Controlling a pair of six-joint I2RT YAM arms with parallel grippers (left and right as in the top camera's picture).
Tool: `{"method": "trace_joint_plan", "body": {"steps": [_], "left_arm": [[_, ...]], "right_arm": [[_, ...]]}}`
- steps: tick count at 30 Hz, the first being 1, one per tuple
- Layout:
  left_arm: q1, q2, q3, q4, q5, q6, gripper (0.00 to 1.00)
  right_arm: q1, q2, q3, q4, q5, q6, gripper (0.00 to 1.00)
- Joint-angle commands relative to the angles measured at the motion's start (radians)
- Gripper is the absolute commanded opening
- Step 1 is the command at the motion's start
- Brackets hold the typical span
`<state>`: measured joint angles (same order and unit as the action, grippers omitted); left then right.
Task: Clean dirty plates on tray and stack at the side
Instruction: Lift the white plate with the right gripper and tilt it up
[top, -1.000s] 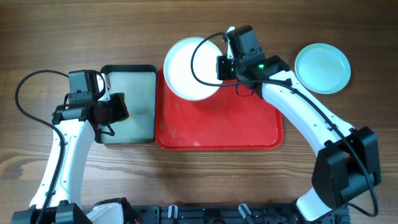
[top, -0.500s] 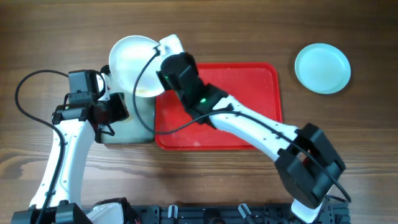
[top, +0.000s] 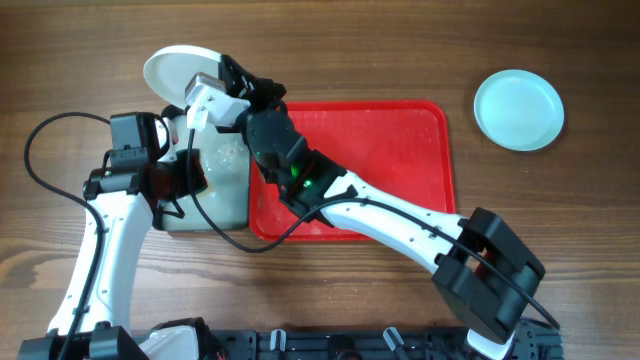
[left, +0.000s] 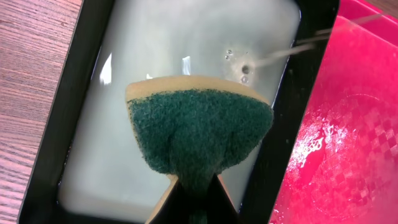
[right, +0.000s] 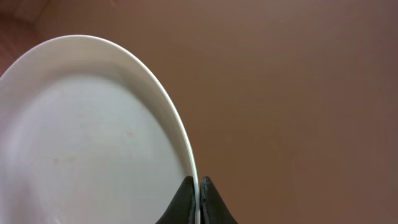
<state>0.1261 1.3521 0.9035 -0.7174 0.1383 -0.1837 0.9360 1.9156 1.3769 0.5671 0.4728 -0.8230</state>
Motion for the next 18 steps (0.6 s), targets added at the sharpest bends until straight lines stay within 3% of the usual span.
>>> {"method": "trace_joint_plan", "body": {"steps": [1, 6, 10, 12, 18], "left_arm": [[0.004, 0.006, -0.004, 0.003, -0.009, 0.019, 0.04], [0.004, 0.006, -0.004, 0.003, -0.009, 0.02, 0.04], [0.004, 0.006, -0.004, 0.008, -0.01, 0.022, 0.04], [0.004, 0.006, -0.004, 0.02, -0.012, 0.082, 0.04], [-0.005, 0.006, -0.004, 0.071, -0.023, 0.155, 0.06]], "right_arm": [[0.009, 0.009, 0.015, 0.082, 0.011, -0.067, 0.04], [0.003, 0.009, 0.015, 0.106, 0.011, -0.062, 0.04], [-0.008, 0.009, 0.015, 0.093, 0.008, 0.022, 0.04], [-0.01, 0.009, 0.015, 0.091, 0.03, 0.043, 0.04], [-0.082, 0.009, 0.015, 0.038, 0.029, 0.377, 0.04]]}}
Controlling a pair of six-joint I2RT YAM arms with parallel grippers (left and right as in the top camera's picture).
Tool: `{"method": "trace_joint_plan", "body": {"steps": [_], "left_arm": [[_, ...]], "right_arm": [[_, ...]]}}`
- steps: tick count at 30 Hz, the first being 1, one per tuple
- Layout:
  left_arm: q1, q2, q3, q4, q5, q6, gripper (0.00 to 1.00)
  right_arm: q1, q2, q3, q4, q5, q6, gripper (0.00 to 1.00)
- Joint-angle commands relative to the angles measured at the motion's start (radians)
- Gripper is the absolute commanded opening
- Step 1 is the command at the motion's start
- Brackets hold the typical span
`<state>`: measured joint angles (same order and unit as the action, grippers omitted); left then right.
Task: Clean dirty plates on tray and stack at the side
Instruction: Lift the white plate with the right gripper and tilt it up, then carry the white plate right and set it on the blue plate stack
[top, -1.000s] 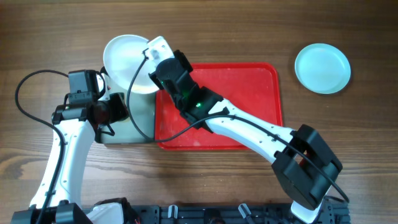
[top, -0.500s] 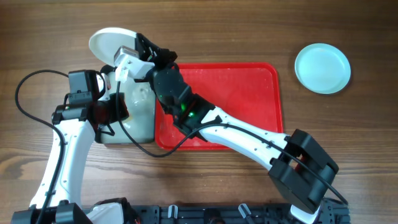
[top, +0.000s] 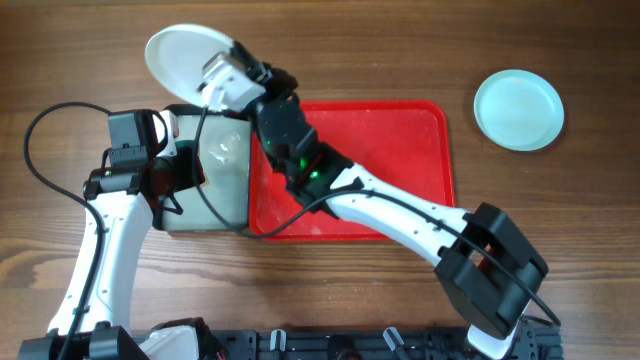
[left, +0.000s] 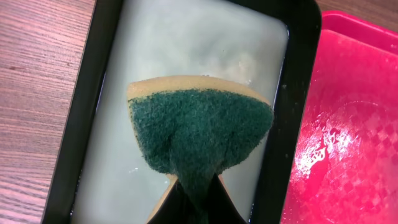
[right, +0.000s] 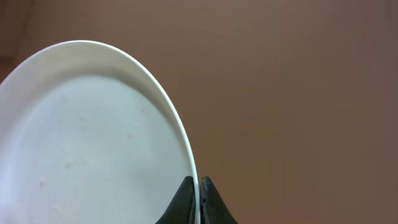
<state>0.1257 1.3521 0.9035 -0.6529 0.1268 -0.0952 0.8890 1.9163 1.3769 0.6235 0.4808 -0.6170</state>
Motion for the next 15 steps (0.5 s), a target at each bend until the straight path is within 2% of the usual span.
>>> {"method": "trace_joint_plan", "body": {"steps": [1, 4, 6, 8, 12, 15], "left_arm": [[-0.011, 0.006, -0.004, 0.007, -0.014, 0.071, 0.05], [-0.026, 0.016, -0.004, 0.016, -0.013, 0.088, 0.05], [-0.028, 0.029, -0.004, 0.018, -0.013, 0.088, 0.05], [-0.038, 0.042, -0.004, 0.018, -0.013, 0.088, 0.05], [-0.052, 0.051, -0.004, 0.038, -0.013, 0.087, 0.05], [-0.052, 0.051, -0.004, 0.045, -0.013, 0.088, 0.06]], "right_arm": [[-0.038, 0.008, 0.015, -0.029, 0.022, 0.17, 0.05], [-0.04, 0.008, 0.015, -0.067, 0.023, 0.194, 0.04], [-0.044, 0.008, 0.015, -0.125, 0.071, 0.333, 0.04], [-0.082, 0.008, 0.015, -0.251, 0.055, 0.566, 0.04], [-0.232, 0.008, 0.015, -0.483, -0.293, 0.949, 0.04], [-0.327, 0.008, 0.015, -0.552, -0.471, 1.01, 0.04]]}}
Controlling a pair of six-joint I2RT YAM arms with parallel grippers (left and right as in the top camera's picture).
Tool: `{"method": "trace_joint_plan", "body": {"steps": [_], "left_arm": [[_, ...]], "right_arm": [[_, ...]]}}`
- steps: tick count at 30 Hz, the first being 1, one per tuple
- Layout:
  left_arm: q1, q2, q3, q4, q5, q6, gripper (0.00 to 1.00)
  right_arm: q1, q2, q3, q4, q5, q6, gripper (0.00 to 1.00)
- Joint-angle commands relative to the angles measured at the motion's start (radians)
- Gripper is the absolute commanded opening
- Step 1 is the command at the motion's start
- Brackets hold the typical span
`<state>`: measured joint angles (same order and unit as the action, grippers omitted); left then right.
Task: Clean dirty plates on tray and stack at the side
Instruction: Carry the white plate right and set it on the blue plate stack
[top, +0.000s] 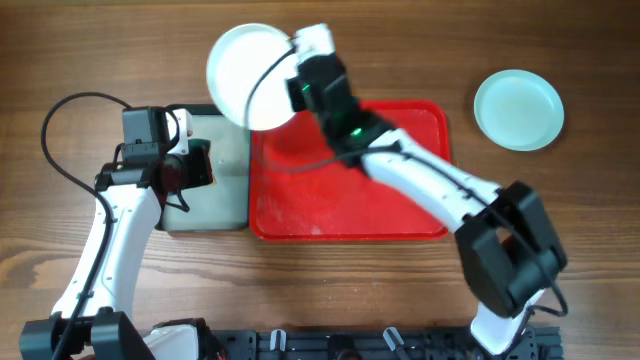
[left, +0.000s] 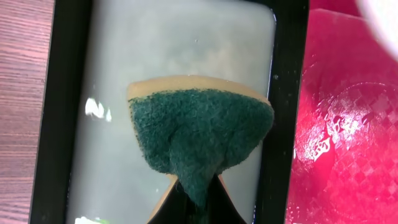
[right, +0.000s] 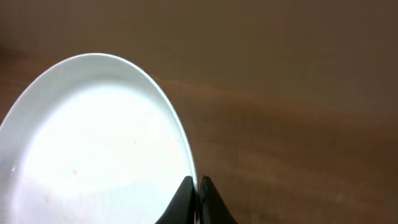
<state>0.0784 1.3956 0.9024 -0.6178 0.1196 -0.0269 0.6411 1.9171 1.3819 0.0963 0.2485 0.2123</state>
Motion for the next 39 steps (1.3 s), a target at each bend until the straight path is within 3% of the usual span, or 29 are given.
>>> {"method": "trace_joint_plan", "body": {"steps": [1, 5, 18, 24, 36, 37, 39], "left_arm": [[-0.005, 0.008, -0.003, 0.014, -0.006, 0.019, 0.06], [-0.005, 0.008, -0.003, 0.045, -0.006, 0.019, 0.06], [-0.005, 0.149, -0.003, 0.159, 0.022, 0.021, 0.05], [-0.005, 0.162, -0.003, 0.163, 0.021, 0.02, 0.06], [-0.005, 0.163, -0.003, 0.162, 0.021, 0.019, 0.06], [-0.005, 0.163, -0.003, 0.162, 0.021, 0.019, 0.06], [-0.005, 0.163, -0.003, 0.162, 0.021, 0.019, 0.05]], "right_arm": [[-0.129, 0.007, 0.01, -0.052, -0.306, 0.183, 0.04], [-0.31, 0.007, 0.01, -0.163, -0.471, 0.181, 0.04], [-0.974, 0.007, 0.01, -0.402, -0.415, 0.102, 0.04], [-1.071, 0.008, -0.021, -0.471, -0.134, 0.102, 0.04], [-1.07, 0.008, -0.095, -0.486, -0.193, 0.103, 0.1], [-1.07, 0.008, -0.095, -0.5, -0.193, 0.104, 0.13], [-1.07, 0.008, -0.095, -0.504, -0.208, 0.103, 0.45]]}}
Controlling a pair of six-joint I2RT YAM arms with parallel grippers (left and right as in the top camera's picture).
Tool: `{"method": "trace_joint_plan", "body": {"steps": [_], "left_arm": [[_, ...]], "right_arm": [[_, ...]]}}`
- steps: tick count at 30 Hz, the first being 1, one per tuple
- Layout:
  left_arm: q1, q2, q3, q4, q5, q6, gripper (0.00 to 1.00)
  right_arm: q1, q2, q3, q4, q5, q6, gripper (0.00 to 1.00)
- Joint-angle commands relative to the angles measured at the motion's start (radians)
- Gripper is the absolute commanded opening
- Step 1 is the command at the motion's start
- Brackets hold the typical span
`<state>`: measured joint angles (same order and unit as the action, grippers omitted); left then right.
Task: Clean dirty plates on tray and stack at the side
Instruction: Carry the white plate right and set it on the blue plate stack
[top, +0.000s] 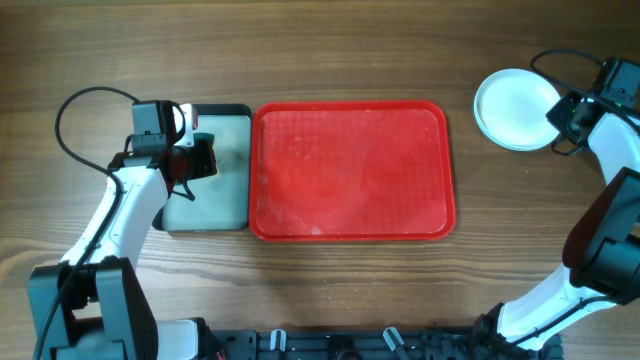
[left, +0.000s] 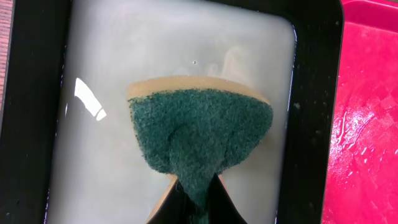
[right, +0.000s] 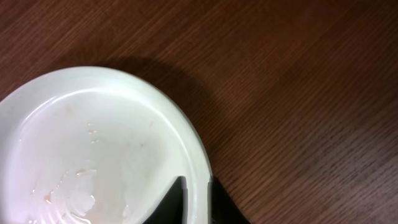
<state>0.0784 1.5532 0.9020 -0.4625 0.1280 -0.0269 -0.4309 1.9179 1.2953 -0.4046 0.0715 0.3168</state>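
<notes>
The white plate (top: 512, 92) lies flat at the table's far right, on a pale blue plate whose rim (top: 487, 128) peeks out below it. In the right wrist view the white plate (right: 93, 155) is wet with a few specks. My right gripper (right: 196, 182) is open, its fingers standing either side of the plate's rim. My left gripper (left: 194, 190) is shut on a green and tan sponge (left: 199, 127) above the cloudy water of the black basin (left: 308, 124). The red tray (top: 350, 170) holds no plates.
The basin (top: 205, 228) sits against the tray's left edge, with my left arm (top: 120, 215) and its cable beside it. My right arm (top: 610, 200) runs down the table's right edge. Bare wood surrounds the plate stack.
My right gripper was shut on the white plate, held up over the tray's upper left. Now the plate lies on the pale blue one at far right and the gripper has opened.
My right gripper held the white plate tilted over the basin's far end while my left held the sponge above the water. The plate then stood higher and further right, over the tray's corner. Now it rests on the stack at the right; the sponge is still over the basin.
</notes>
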Motion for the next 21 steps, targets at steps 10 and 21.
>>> {"method": "trace_joint_plan", "body": {"steps": [10, 21], "left_arm": [[-0.005, 0.007, -0.003, 0.004, 0.013, 0.02, 0.08], [-0.005, 0.007, -0.003, -0.012, 0.013, 0.019, 0.86]], "right_arm": [[0.054, 0.008, -0.028, 0.008, -0.18, -0.004, 0.6], [0.246, 0.009, -0.028, 0.033, -0.177, -0.107, 0.64]]}}
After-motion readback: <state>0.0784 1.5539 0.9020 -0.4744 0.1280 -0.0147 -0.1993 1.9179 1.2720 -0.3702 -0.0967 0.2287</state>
